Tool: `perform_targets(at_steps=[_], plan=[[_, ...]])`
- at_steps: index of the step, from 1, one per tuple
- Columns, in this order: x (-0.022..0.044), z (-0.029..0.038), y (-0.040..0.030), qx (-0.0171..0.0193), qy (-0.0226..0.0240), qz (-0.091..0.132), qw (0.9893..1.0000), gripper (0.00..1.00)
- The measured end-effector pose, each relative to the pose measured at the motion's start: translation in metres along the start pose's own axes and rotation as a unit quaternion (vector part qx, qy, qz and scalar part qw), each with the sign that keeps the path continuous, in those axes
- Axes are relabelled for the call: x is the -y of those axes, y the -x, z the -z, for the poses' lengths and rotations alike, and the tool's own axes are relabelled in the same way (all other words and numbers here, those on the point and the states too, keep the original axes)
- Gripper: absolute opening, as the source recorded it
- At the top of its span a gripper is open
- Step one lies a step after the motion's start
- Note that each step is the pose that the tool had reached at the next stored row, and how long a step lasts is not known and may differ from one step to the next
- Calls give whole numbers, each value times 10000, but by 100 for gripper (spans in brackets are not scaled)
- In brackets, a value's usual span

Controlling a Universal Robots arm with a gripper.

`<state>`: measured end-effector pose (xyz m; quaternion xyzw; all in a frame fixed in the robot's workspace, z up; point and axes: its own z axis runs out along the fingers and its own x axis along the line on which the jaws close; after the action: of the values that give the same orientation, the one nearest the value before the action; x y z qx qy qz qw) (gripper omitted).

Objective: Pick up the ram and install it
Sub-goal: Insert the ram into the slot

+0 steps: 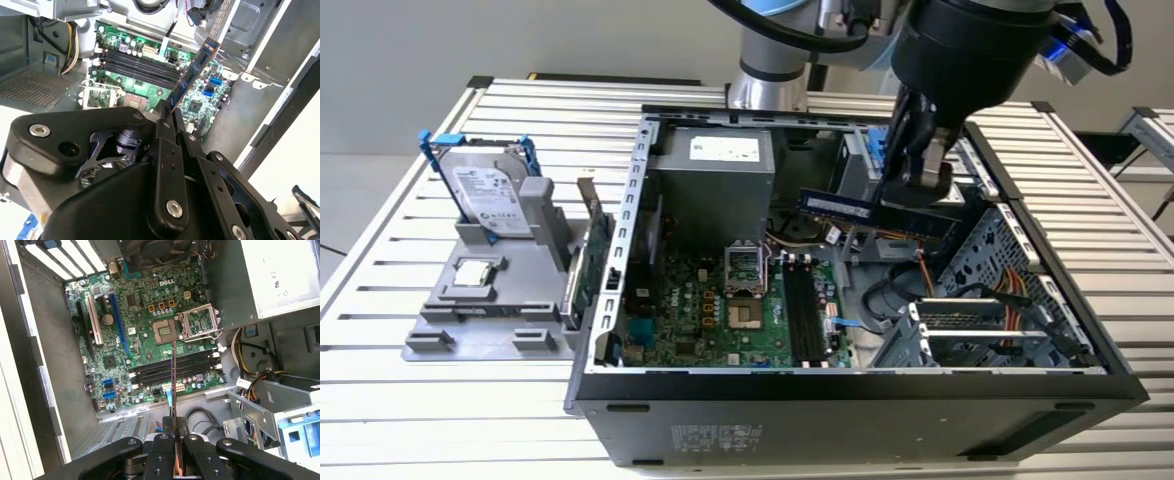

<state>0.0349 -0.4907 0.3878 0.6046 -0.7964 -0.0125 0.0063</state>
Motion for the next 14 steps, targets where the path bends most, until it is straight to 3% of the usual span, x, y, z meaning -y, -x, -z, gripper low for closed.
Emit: perform_targets(at_steps=[7,14], plan=[[-1,0,0,7,-2,-279,9996,0],[-3,0,-1,16,-3,-587,9983,0]])
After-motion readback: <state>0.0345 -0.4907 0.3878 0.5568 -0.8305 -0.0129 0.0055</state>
